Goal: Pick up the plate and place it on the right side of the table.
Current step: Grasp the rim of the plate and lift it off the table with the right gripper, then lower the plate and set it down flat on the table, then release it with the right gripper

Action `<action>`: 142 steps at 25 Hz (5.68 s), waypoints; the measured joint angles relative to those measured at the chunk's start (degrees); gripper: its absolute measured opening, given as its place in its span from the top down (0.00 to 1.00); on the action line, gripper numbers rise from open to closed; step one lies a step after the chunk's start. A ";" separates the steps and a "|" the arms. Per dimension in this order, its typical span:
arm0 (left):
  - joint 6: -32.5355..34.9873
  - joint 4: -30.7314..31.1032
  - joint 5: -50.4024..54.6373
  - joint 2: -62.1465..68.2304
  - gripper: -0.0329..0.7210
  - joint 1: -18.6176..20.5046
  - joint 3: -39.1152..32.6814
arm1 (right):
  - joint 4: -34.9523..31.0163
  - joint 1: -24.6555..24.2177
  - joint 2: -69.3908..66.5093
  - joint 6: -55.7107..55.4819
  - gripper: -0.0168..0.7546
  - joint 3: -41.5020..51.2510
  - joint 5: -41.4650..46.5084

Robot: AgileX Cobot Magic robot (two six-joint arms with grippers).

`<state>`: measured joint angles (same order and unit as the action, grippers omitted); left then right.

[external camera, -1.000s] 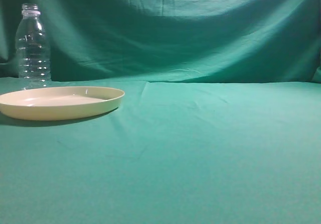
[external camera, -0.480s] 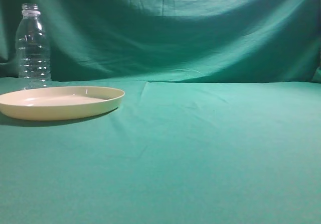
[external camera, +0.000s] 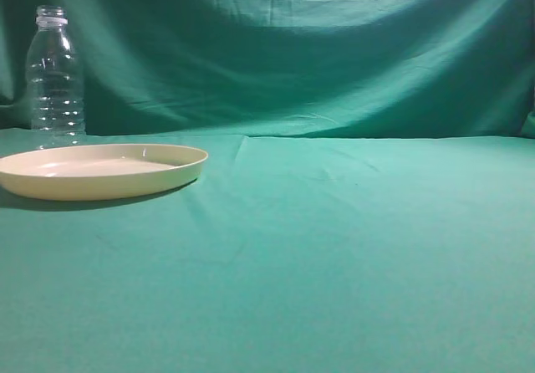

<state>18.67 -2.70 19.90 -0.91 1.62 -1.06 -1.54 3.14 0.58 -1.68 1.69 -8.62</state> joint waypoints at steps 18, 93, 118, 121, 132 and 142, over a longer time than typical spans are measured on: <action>0.00 0.00 0.00 0.00 0.96 0.00 0.00 | 0.35 0.00 -17.95 -6.31 0.98 -24.78 34.32; 0.00 0.00 0.00 0.00 0.96 0.00 0.00 | -3.83 34.70 -133.49 5.40 0.98 -115.20 61.66; 0.00 0.00 0.00 0.00 0.96 0.00 0.00 | 2.06 -1.77 -103.36 7.97 0.98 -89.43 70.01; 0.00 0.00 0.00 0.00 0.96 0.00 0.00 | 0.54 -5.16 -101.81 8.42 0.98 -81.16 64.14; 0.00 0.00 0.00 0.00 0.96 0.00 0.00 | -0.76 -5.88 -103.32 8.77 0.98 -65.22 46.49; 0.00 0.00 0.00 0.00 0.96 0.00 0.00 | -0.76 -5.88 -105.02 10.86 0.61 -69.36 51.43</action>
<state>18.67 -2.70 19.90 -0.91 1.62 -1.06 -2.30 -2.74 -104.44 9.19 -67.67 42.81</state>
